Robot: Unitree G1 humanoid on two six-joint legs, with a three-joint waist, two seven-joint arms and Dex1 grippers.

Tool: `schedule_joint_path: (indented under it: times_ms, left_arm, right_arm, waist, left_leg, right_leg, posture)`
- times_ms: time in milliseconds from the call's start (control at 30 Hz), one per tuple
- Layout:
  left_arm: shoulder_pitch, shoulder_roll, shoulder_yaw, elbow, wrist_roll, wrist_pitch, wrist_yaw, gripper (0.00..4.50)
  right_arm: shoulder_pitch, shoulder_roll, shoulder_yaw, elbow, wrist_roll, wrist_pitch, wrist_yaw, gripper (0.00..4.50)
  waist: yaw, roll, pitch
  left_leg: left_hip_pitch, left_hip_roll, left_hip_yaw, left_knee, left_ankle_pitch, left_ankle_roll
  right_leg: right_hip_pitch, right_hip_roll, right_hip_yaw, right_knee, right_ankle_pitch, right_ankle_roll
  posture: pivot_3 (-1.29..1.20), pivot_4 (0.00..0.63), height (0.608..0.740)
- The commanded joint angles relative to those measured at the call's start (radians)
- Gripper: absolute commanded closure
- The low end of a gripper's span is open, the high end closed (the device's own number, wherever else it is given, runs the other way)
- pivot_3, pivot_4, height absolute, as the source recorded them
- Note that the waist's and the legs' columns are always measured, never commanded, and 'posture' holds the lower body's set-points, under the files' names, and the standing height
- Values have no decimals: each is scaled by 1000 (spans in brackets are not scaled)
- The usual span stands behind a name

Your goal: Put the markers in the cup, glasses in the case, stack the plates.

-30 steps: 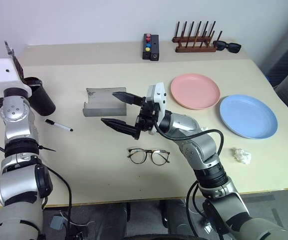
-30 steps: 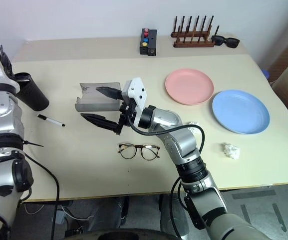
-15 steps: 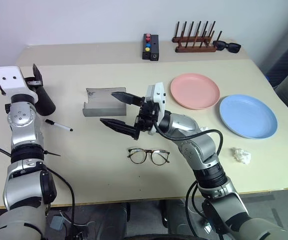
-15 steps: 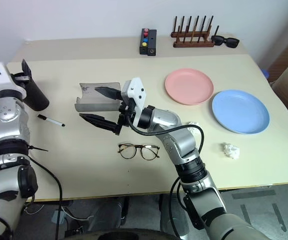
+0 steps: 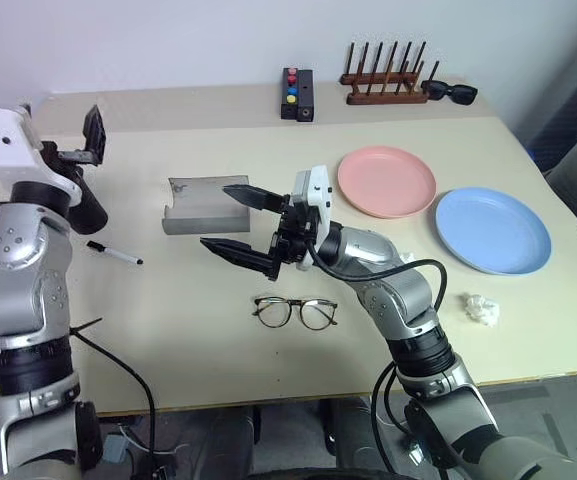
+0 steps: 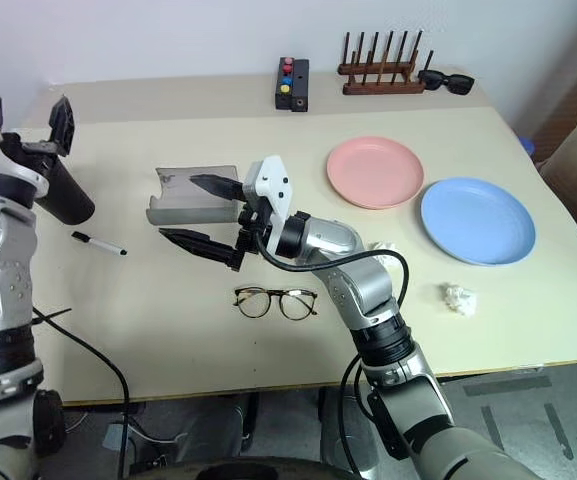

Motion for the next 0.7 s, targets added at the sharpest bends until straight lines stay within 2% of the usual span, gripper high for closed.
schedule_joint_path:
  times_ms: [33,133,400,700]
  left_arm:
    - [15,-49,52,-101,40,163,158,67]
    - [32,-146,90,-120,79,319,312,67]
    - [-97,-291,227,24,73,590,472,67]
    - [-287,-345,336,268,74,628,535,67]
  right_arm:
    - [-8,6,-13,-26,23,-8,10,0]
    - [-16,9,-9,-16,26,-5,23,0]
    - [-27,12,-5,0,32,-2,40,0]
    - [-10,4,-6,-12,30,12,34,0]
  waist:
    - [-1,0,0]
    - [-2,0,0]
    - [5,-1,0]
    - [3,-2,0]
  left_leg:
    - [0,0,0,0,0,0]
    - [0,0,0,0,0,0]
    - [0,0,0,1,0,-1]
    - [0,0,-1,1,1,-2]
  right_leg:
    - [0,0,0,0,0,0]
    - [0,1,0,0,0,0]
    - [1,1,0,0,0,0]
    - [1,1,0,-1,0,0]
  posture:
    - [0,150,739]
    - [0,150,739]
    - [0,150,739]
    - [0,150,739]
